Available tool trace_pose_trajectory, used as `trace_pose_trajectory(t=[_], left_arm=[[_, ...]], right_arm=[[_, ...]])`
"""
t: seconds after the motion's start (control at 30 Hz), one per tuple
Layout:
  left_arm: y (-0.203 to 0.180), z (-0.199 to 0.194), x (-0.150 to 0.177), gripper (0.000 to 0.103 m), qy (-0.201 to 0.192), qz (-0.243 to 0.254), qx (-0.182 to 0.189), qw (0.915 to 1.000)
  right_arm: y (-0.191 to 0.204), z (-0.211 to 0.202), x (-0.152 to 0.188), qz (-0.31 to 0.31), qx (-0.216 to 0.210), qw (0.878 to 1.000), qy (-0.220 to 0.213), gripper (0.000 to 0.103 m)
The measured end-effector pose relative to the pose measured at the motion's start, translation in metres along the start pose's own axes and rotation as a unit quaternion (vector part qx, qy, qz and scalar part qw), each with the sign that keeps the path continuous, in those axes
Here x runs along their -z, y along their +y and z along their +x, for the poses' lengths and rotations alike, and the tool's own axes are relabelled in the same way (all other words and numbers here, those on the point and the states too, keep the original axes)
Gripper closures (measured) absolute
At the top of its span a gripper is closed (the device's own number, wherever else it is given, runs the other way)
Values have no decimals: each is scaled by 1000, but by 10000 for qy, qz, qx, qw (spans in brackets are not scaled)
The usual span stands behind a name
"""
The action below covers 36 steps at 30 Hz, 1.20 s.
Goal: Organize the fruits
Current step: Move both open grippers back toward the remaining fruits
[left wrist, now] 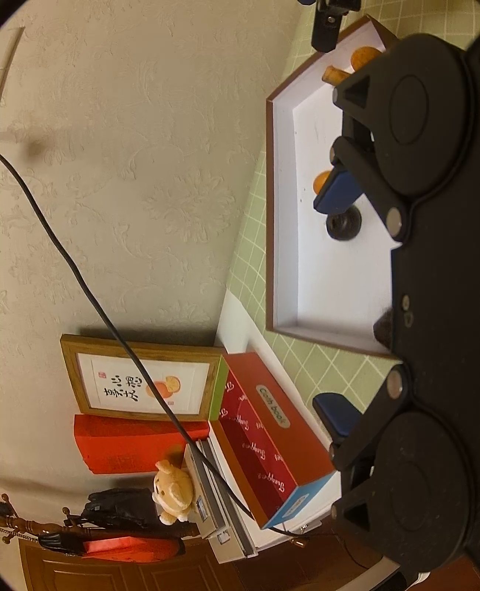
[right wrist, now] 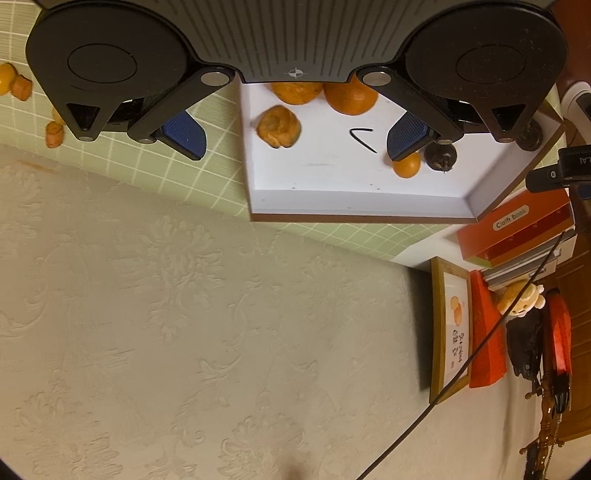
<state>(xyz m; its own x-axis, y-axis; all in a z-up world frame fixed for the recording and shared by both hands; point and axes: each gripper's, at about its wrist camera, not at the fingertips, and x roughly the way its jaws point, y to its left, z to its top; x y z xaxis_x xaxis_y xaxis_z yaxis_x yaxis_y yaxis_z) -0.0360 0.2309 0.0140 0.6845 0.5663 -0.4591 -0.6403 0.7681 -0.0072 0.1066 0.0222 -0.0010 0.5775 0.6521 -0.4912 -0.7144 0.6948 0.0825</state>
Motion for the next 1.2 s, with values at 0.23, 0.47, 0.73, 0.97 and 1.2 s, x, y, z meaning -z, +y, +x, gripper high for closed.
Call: trace_pose_trajectory(t=[0.23, 0.47, 0.73, 0.97, 1.2], left_arm=[[-22, -2, 1, 6, 3, 95, 241, 9997], [-44, -4, 1, 6, -16, 129, 414, 9991], [-76, -6, 3, 6, -39, 231, 676, 9974], [-118, -11, 5, 6, -62, 379, 1044, 9938], [-169, -19, 11, 6, -83, 612, 1473, 9872]], right_arm=[[-14, -16, 1, -52, 139, 9999, -39, 0], [-33, -28, 5, -20, 290, 9996, -29, 0], [-67, -47, 15, 53, 642, 9979, -22, 0], [-105, -69, 27, 245, 990, 9948, -1, 0], [-145, -97, 41, 464, 1337, 9899, 2, 0]])
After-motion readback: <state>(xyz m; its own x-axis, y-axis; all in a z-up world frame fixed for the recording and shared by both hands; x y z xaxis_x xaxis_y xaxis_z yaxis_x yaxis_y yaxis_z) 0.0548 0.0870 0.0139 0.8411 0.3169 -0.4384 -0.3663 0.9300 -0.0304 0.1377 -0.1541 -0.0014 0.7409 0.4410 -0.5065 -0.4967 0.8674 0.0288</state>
